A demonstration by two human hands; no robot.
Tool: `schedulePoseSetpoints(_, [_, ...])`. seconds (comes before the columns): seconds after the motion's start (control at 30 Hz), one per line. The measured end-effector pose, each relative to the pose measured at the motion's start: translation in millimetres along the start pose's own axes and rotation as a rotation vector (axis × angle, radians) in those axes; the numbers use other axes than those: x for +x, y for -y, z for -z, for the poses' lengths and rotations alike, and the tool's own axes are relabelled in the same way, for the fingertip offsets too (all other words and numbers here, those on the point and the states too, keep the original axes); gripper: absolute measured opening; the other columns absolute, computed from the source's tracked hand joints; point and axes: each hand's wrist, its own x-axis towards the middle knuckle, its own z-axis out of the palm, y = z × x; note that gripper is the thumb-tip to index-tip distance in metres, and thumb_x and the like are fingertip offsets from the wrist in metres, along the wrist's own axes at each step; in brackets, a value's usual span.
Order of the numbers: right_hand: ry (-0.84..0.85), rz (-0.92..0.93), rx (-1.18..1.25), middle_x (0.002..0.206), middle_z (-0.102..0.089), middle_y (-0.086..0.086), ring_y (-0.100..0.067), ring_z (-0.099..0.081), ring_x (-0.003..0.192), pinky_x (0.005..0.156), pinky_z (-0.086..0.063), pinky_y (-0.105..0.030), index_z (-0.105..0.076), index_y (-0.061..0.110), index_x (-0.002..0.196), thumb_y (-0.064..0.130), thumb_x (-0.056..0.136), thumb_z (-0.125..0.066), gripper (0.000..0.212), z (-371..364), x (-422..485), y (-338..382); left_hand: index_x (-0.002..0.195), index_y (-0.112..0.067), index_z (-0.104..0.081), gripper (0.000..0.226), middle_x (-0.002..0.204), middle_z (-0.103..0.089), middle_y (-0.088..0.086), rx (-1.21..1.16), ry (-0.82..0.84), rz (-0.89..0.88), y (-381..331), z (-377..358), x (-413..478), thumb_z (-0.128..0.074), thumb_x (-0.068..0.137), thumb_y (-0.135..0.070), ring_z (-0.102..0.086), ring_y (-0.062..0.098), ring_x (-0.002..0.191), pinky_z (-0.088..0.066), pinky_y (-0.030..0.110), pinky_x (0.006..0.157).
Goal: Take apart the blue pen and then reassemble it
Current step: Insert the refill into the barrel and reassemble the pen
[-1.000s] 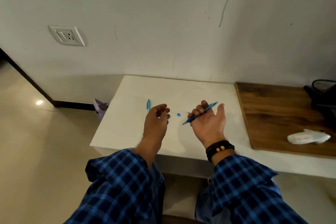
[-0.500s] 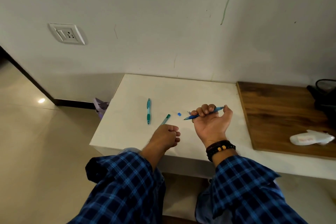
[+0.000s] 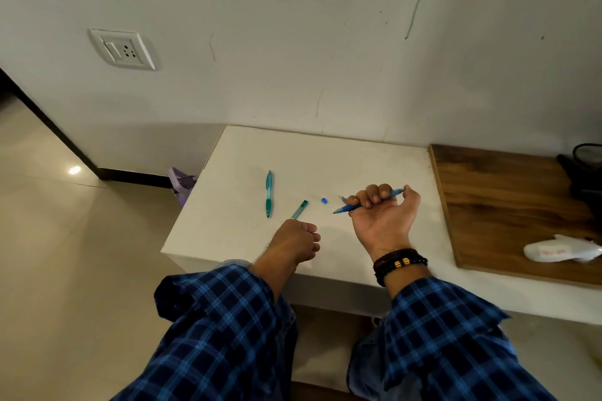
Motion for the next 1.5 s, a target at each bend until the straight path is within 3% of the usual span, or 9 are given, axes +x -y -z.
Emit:
schedulePoseSetpoints(0.23, [-0.003, -0.021, 0.029, 0.064, -0.036, -0.001, -0.017, -0.029, 0.057, 0.065, -0.033, -0.033, -0.044, 0.015, 0.063, 0.054, 0.095, -0.034, 0.051, 2.3, 2.8, 0.8, 0.123, 0.002, -0.061, 0.033, 0.123, -0.066, 0.022, 0.0, 0.0, 0.006, 0.9, -0.2, 1.4, -0.044, 0.095, 0.007, -0.065, 0.036, 0.113, -0.056, 0.041, 0.09])
schedulePoseSetpoints(0.67, [0.0, -0.011, 0.004, 0.063, -0.031, 0.0, -0.017, -0.025, 0.057, 0.063, -0.031, -0.034, -0.039, 0.017, 0.062, 0.044, 0.096, -0.032, 0.045, 0.1, 4.8, 2.2, 0.124, 0.002, -0.06, 0.033, 0.125, -0.065, 0.023, 0.014, 0.035, 0.018, 1.3, -1.7, 2.7, -0.044, 0.096, 0.004, -0.064, 0.036, 0.115, -0.055, 0.04, 0.091])
schedulePoseSetpoints(0.8, [0.013, -0.023, -0.002, 0.064, -0.034, 0.0, -0.017, -0.027, 0.057, 0.064, -0.032, -0.033, -0.043, 0.016, 0.063, 0.053, 0.099, -0.031, 0.052, 1.9, 5.8, 1.4, 0.124, 0.002, -0.06, 0.033, 0.125, -0.065, 0.022, 0.018, 0.04, 0.024, 0.9, -2.9, 2.6, -0.043, 0.096, 0.005, -0.064, 0.035, 0.115, -0.055, 0.04, 0.091])
schedulePoseSetpoints(0.97, [0.012, -0.028, -0.012, 0.063, -0.029, 0.0, -0.018, -0.023, 0.058, 0.062, -0.03, -0.034, -0.037, 0.017, 0.062, 0.042, 0.096, -0.032, 0.043, -1.3, 5.2, 2.1, 0.123, 0.001, -0.061, 0.033, 0.124, -0.065, 0.023, -0.013, 0.021, 0.008, 0.2, -0.9, 4.6, -0.045, 0.095, 0.006, -0.064, 0.036, 0.114, -0.055, 0.041, 0.091])
schedulePoseSetpoints(1.13, [0.014, -0.054, -0.032, 0.064, -0.032, 0.0, -0.017, -0.026, 0.057, 0.063, -0.031, -0.034, -0.043, 0.017, 0.063, 0.049, 0.098, -0.031, 0.049, -0.2, 5.5, 1.6, 0.126, 0.002, -0.059, 0.035, 0.127, -0.063, 0.026, -0.088, -0.036, -0.043, -3.2, 4.7, 5.8, -0.047, 0.094, 0.008, -0.061, 0.04, 0.117, -0.053, 0.047, 0.097])
schedulePoseSetpoints(1.5, [0.03, -0.052, -0.039, 0.065, -0.029, 0.0, -0.018, -0.024, 0.058, 0.063, -0.031, -0.035, -0.039, 0.016, 0.062, 0.042, 0.092, -0.035, 0.04, -3.1, 3.8, 3.0, 0.127, 0.002, -0.059, 0.036, 0.127, -0.063, 0.026, -0.108, -0.056, -0.054, -4.3, 5.9, 3.9, -0.046, 0.094, 0.007, -0.061, 0.041, 0.117, -0.052, 0.049, 0.099])
